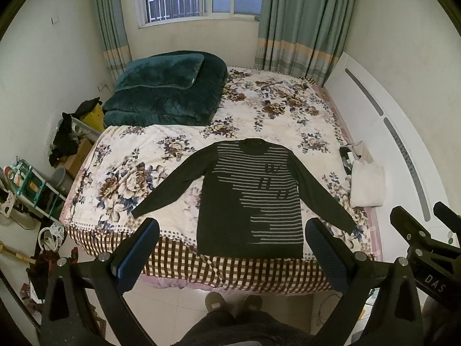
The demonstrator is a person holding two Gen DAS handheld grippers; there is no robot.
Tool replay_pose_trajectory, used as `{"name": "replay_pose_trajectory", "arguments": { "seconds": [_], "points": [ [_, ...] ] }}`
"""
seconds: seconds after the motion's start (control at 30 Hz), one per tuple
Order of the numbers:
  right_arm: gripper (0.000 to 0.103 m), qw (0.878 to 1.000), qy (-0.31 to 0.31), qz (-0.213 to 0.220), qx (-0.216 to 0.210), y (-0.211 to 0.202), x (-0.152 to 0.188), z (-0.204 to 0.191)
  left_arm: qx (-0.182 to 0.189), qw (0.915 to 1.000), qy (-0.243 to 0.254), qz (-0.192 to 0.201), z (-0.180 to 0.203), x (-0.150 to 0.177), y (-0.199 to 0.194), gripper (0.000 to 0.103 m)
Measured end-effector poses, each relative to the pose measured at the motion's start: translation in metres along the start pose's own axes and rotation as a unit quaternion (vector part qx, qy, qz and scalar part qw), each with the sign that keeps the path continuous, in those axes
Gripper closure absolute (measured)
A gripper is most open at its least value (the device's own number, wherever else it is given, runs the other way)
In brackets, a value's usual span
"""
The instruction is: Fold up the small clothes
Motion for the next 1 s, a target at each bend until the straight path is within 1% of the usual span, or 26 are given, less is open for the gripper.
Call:
{"name": "replay_pose_trajectory", "arguments": {
  "seconds": [0.1, 0.13, 0.2, 0.27, 0.3, 0.33, 0.37, 0.4, 0.43, 0.47, 0.5, 0.53, 0.57, 0.6, 0.63, 0.67, 0.7, 0.73, 0.77, 0.8, 0.83, 0.9, 0.93, 0.97, 1.0],
  "points": [
    [0.000, 1.000, 0.013, -0.009, -0.008, 0.007, -0.001, -0.002, -0.014, 0.9997, 0.007, 0.019, -0.003, -0.007, 0.009, 0.000],
    [0.000, 1.000, 0.018, -0.010, -0.010, 0.010, -0.005, -0.010, -0.022, 0.9993, 0.009, 0.027, -0.005, -0.011, 0.014, 0.000],
    [0.000, 0.999, 0.037, -0.029, -0.008, 0.031, -0.004, -0.007, -0.043, 0.9977, 0.014, 0.050, -0.014, -0.017, 0.036, 0.000],
    [0.000, 0.997, 0.058, -0.043, 0.006, 0.057, 0.003, 0.002, -0.053, 0.9968, 0.016, 0.058, -0.020, -0.024, 0.067, 0.000],
    [0.000, 0.996, 0.073, -0.050, 0.025, 0.077, 0.008, 0.012, -0.055, 0.9968, 0.015, 0.056, -0.026, -0.024, 0.079, 0.000],
    [0.000, 0.994, 0.092, -0.045, 0.035, 0.093, 0.010, 0.022, -0.056, 0.9972, 0.013, 0.048, -0.031, -0.025, 0.096, 0.000],
    [0.000, 0.990, 0.115, -0.056, 0.055, 0.119, 0.017, 0.036, -0.053, 0.9976, 0.009, 0.043, -0.036, -0.027, 0.116, 0.000],
    [0.000, 0.987, 0.138, -0.051, 0.065, 0.138, 0.018, 0.047, -0.054, 0.9979, 0.007, 0.036, -0.039, -0.027, 0.132, 0.000],
    [0.000, 0.983, 0.152, -0.056, 0.082, 0.158, 0.023, 0.060, -0.062, 0.9980, 0.002, 0.015, -0.040, -0.030, 0.160, 0.000],
    [0.000, 0.977, 0.176, -0.067, 0.097, 0.190, 0.031, 0.078, -0.062, 0.9980, -0.002, 0.006, -0.044, -0.029, 0.177, 0.000],
    [0.000, 0.973, 0.202, -0.066, 0.091, 0.213, 0.031, 0.086, -0.065, 0.9979, -0.003, -0.002, -0.045, -0.028, 0.194, 0.000],
    [0.001, 0.967, 0.219, -0.088, 0.095, 0.242, 0.041, 0.097, -0.076, 0.9969, -0.004, -0.019, -0.046, -0.029, 0.221, 0.000],
    [0.004, 0.960, 0.233, -0.117, 0.098, 0.273, 0.055, 0.106, -0.081, 0.9963, -0.004, -0.028, -0.046, -0.028, 0.236, 0.000],
    [0.008, 0.951, 0.257, -0.143, 0.101, 0.313, 0.070, 0.126, -0.087, 0.9954, -0.003, -0.039, -0.049, -0.027, 0.259, 0.000],
    [0.009, 0.944, 0.268, -0.162, 0.101, 0.336, 0.080, 0.131, -0.095, 0.9944, -0.003, -0.046, -0.050, -0.028, 0.278, 0.000],
    [0.012, 0.935, 0.284, -0.188, 0.101, 0.371, 0.096, 0.141, -0.107, 0.9926, -0.002, -0.057, -0.051, -0.028, 0.305, 0.000],
    [0.012, 0.924, 0.304, -0.210, 0.099, 0.411, 0.112, 0.157, -0.115, 0.9909, -0.003, -0.070, -0.049, -0.028, 0.332, 0.000],
    [0.012, 0.913, 0.322, -0.229, 0.104, 0.450, 0.131, 0.174, -0.120, 0.9897, -0.005, -0.077, -0.052, -0.026, 0.344, 0.000],
    [0.012, 0.901, 0.335, -0.254, 0.107, 0.479, 0.153, 0.182, -0.129, 0.9876, -0.008, -0.088, -0.053, -0.024, 0.371, 0.000],
    [0.012, 0.891, 0.349, -0.269, 0.105, 0.504, 0.168, 0.190, -0.135, 0.9860, -0.011, -0.098, -0.053, -0.023, 0.393, 0.000],
    [0.012, 0.880, 0.366, -0.286, 0.102, 0.531, 0.184, 0.198, -0.138, 0.9846, -0.016, -0.107, -0.057, -0.020, 0.409, 0.000],
    [0.012, 0.851, 0.407, -0.318, 0.100, 0.596, 0.220, 0.215, -0.144, 0.9810, -0.025, -0.128, -0.063, -0.013, 0.455, 0.000],
    [0.013, 0.839, 0.422, -0.329, 0.098, 0.619, 0.234, 0.219, -0.146, 0.9798, -0.026, -0.135, -0.065, -0.010, 0.466, 0.000],
    [0.014, 0.821, 0.446, -0.341, 0.100, 0.654, 0.252, 0.227, -0.148, 0.9776, -0.029, -0.146, -0.068, -0.005, 0.487, 0.000],
    [0.016, 0.809, 0.464, -0.348, 0.099, 0.676, 0.264, 0.233, -0.150, 0.9763, -0.032, -0.153, -0.073, -0.002, 0.505, 0.000]
  ]
}}
Point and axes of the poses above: each gripper's, at about its wrist camera, not at the fingertips, and y roughly the way its jaws point, z to its right, x to its underside, the point moved 4 cm from there along y, roughly the way its jaws point, and after that the axes turned 15 degrees about x, right-handed, at the moved point
